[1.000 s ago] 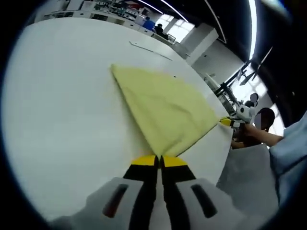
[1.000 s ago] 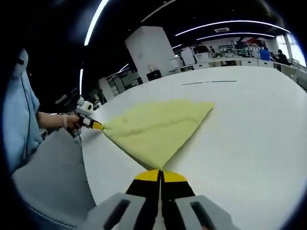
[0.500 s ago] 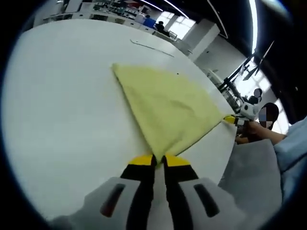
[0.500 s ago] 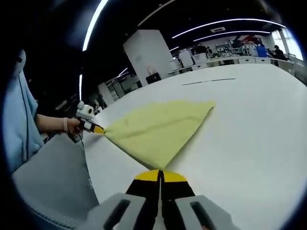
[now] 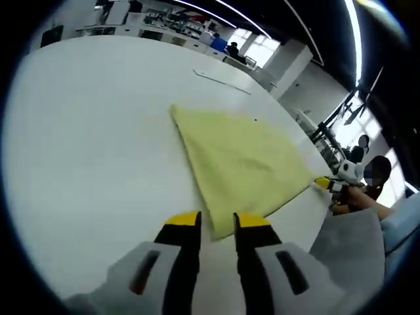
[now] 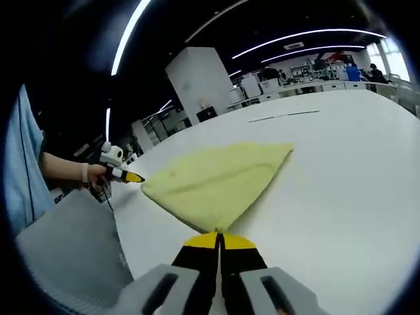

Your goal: Fold the garment on the visible template until the final outline fits inside the template.

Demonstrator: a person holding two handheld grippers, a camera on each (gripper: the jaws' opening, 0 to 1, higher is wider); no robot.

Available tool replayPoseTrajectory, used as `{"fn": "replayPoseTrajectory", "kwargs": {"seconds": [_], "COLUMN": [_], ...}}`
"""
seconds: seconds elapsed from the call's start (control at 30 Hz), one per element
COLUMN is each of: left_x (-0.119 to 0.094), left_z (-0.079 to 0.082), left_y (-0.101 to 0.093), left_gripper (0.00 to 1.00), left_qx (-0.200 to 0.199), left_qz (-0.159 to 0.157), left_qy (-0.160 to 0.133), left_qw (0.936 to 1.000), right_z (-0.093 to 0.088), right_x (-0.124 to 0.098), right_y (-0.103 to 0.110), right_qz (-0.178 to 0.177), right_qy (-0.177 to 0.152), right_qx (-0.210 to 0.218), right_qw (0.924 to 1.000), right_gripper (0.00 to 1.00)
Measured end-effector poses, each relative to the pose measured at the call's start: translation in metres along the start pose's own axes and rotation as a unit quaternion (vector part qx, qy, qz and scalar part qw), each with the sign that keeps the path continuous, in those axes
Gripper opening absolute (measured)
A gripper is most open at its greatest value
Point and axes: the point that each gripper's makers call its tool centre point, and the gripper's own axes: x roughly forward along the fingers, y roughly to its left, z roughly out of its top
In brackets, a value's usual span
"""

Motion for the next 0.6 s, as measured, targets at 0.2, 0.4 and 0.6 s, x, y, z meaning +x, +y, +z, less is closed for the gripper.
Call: {"fn": "replayPoseTrajectory", "kwargs": {"seconds": [0.2,0.4,0.6], "left_x": [-0.007,-0.010,-0.008], "left_z": [-0.001,-0.003,0.003], "left_y": [-0.015,-0.031,-0.038], "left_gripper": [0.28,0.41,0.64], "left_qx": [0.034,0.066,0.091], "left_qz": [0.017,0.017,0.024], "left_qy": [0.008,0.016,0.020], "left_qw": [0.9993,0.9975,0.9954], "right_z": [0.011,0.014,0.021], "right_x": [-0.013,-0.026,-0.040], "right_y": [0.009,0.016,0.021], "right_qz": [0.013,0.018,0.006], "right_qy": [-0.030,-0.048,-0.068], "right_qx": [0.003,0.006,-0.007], "right_qw": [0.9995,0.9987,0.9977], "right_gripper": [0.00,0.04,0.34]}}
